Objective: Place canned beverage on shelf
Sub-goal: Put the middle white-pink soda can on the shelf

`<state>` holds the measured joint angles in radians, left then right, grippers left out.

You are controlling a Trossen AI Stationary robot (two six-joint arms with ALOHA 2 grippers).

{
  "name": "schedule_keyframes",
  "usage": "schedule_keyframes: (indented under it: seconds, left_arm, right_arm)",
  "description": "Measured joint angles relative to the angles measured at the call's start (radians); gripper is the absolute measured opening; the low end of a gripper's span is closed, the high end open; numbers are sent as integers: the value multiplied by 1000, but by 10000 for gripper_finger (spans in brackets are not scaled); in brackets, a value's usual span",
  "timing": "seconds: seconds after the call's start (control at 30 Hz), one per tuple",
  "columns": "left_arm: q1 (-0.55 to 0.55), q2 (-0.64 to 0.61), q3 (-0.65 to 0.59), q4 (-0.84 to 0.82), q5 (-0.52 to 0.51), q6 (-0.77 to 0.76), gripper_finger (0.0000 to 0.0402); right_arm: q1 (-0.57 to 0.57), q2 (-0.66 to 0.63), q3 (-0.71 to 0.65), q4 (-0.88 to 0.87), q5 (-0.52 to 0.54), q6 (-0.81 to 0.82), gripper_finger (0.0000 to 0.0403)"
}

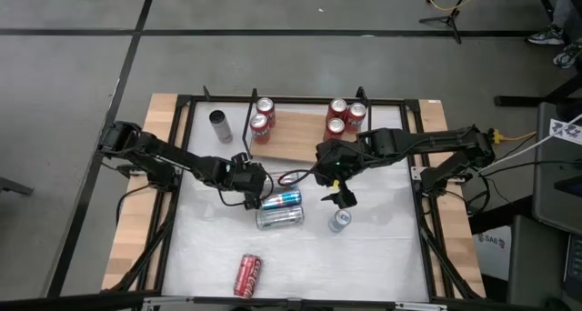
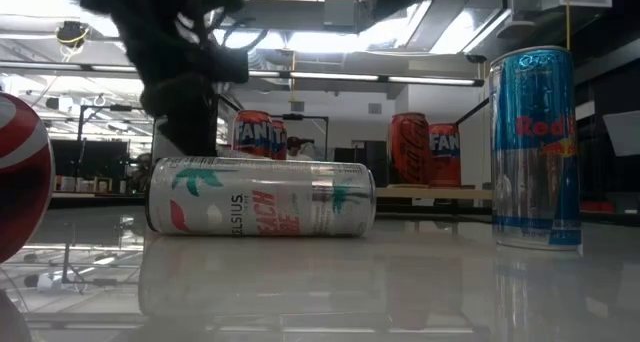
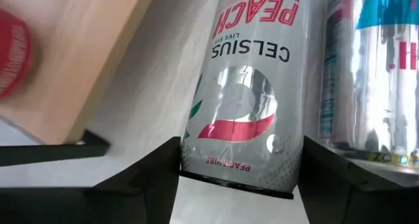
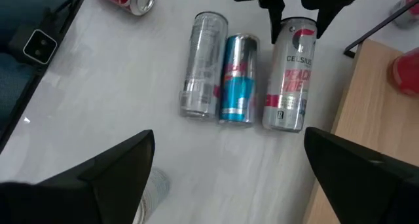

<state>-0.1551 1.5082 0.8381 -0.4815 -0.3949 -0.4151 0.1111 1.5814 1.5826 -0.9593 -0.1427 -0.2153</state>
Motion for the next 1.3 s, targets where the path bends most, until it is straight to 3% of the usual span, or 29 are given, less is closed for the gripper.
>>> schedule_keyframes:
  seconds: [0.53, 0.8, 0.97, 1.13, 1.3]
  left_arm:
    - [1, -2, 360, -584, 72, 2, 237]
    - [0, -2, 410, -868, 237, -116, 238]
    - [0, -2, 410, -992, 378, -204, 238]
    - [-1, -2, 410, -1075, 545, -265, 238]
    - [-2, -2, 410, -1090, 713, -315, 238]
  right_arm:
    - [0, 0, 0, 36, 81, 0, 383]
    - [0, 11, 0, 46, 74, 30, 383]
    - [25, 55, 0, 62, -5, 108, 383]
    - [134, 129, 0, 147, -52, 145, 383]
    - [250, 212, 0, 234, -32, 110, 383]
